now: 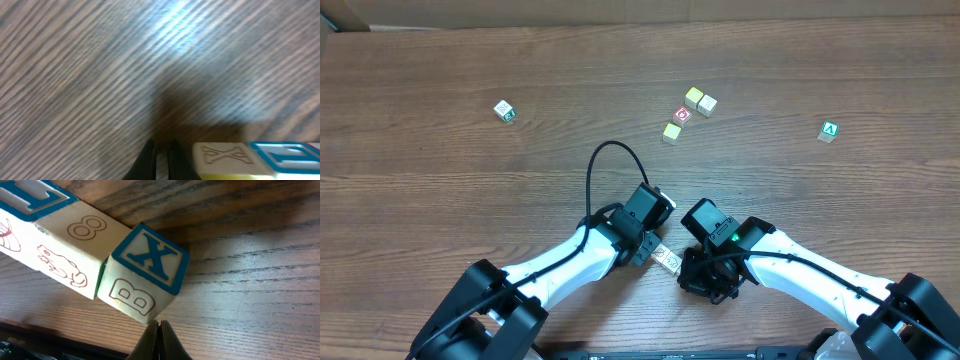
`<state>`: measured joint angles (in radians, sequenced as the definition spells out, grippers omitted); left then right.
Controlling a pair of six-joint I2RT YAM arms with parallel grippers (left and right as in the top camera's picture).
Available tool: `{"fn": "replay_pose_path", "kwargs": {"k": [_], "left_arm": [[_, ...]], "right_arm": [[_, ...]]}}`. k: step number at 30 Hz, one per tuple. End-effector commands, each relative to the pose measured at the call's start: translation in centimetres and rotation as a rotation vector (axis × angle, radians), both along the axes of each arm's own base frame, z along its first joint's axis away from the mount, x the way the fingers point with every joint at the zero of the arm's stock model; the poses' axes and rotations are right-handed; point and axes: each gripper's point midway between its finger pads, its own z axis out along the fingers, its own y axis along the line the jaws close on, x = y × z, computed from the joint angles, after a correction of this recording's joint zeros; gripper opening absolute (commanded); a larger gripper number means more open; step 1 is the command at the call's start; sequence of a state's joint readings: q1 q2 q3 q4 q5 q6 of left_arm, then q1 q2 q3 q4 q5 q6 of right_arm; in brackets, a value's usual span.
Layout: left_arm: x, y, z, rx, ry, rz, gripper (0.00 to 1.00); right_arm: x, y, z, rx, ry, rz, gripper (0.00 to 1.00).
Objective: Flip 4 blocks
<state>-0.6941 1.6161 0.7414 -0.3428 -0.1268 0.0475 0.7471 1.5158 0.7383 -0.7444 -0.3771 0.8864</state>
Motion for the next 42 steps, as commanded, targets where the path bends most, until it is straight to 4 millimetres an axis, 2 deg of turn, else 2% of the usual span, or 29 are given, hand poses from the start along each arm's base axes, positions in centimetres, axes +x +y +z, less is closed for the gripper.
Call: {"fn": "replay_pose_path", "kwargs": {"k": [1, 15, 20, 23, 27, 37, 42], "left_arm": [[-0.9, 3.6, -2.7, 0.084, 0.076, 0.090, 0.04], [-0.8, 3.9, -2.8, 0.044, 0.108, 0.116, 0.04], [-0.8, 3.9, -2.8, 0.044, 0.107, 0.116, 0.04], [-0.8, 3.9, -2.8, 0.044, 0.108, 0.116, 0.04], [-1.1, 3.7, -2.8, 0.032, 0.123, 0.106, 0.04], [-1.7, 3.4, -3.0, 0.018, 0.157, 0.093, 0.04], [-2.0, 3.0, -3.0, -0.002, 0.174, 0.071, 0.04]], "right_arm": [[-0.2, -0.1, -0.2, -0.007, 0.001, 0.002, 0.04], [0.2, -0.6, -0.2, -0.034, -0.024, 0.001, 0.04], [0.4, -1.4, 1.0, -0.062, -0.063, -0.005, 0.04], [-0.3, -2.1, 1.5, -0.087, -0.038, -0.039, 0.04], [-0.8, -2.6, 1.4, -0.105, -0.018, -0.044, 0.04], [0.2, -2.1, 1.1, -0.088, -0.059, -0.048, 0.04], [0.5, -1.9, 0.3, -0.099, -0.055, -0.052, 0.04]]}}
